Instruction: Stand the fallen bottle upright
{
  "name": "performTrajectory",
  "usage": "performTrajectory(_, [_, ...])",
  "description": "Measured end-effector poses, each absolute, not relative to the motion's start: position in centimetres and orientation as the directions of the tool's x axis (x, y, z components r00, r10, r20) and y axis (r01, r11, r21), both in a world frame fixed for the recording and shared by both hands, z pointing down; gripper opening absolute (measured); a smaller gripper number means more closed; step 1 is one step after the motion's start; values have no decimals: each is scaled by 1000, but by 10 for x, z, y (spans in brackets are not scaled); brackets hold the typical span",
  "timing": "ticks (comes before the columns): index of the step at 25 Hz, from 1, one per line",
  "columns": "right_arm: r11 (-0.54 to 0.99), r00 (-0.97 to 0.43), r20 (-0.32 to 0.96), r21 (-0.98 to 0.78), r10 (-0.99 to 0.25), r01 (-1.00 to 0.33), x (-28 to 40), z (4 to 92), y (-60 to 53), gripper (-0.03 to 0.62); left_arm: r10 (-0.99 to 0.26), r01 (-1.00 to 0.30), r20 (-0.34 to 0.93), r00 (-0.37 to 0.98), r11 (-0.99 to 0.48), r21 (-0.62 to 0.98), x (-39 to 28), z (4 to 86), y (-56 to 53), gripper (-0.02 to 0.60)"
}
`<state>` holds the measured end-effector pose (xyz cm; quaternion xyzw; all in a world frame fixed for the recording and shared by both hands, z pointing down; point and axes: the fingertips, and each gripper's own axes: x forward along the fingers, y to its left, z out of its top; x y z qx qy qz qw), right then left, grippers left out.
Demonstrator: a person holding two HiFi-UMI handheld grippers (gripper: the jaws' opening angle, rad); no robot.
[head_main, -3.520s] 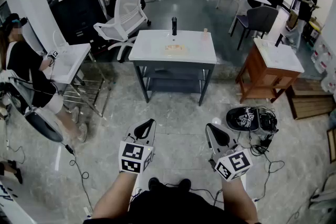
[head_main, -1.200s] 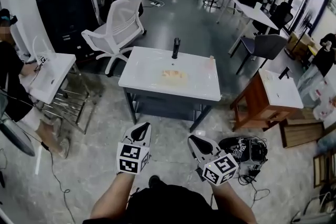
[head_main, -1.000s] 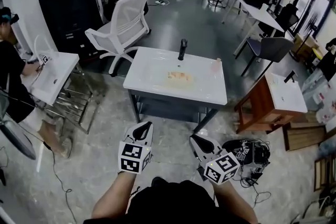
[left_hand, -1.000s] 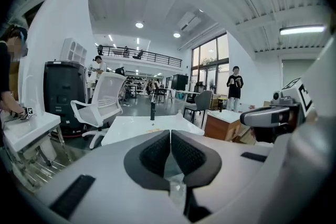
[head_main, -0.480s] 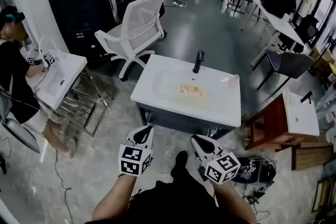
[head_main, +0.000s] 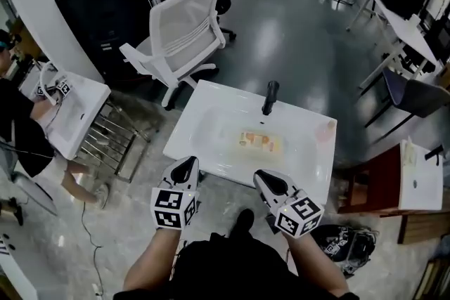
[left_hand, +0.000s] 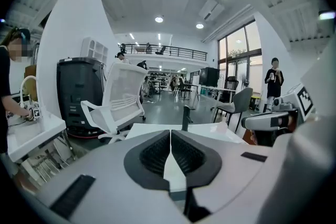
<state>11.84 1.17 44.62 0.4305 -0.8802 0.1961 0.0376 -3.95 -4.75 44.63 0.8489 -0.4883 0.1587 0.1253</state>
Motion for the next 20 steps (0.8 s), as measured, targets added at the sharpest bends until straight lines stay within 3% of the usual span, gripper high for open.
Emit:
performTrajectory(12, [539, -615, 364, -296, -700, -789, 138, 488, -61, 71, -762, -871, 454, 462, -485, 72, -25, 476, -124, 21])
performTrajectory(20, [546, -578, 432, -209, -693, -811, 96, 490, -101, 81, -737, -849, 445, 509, -515, 118, -54, 483, -152, 21])
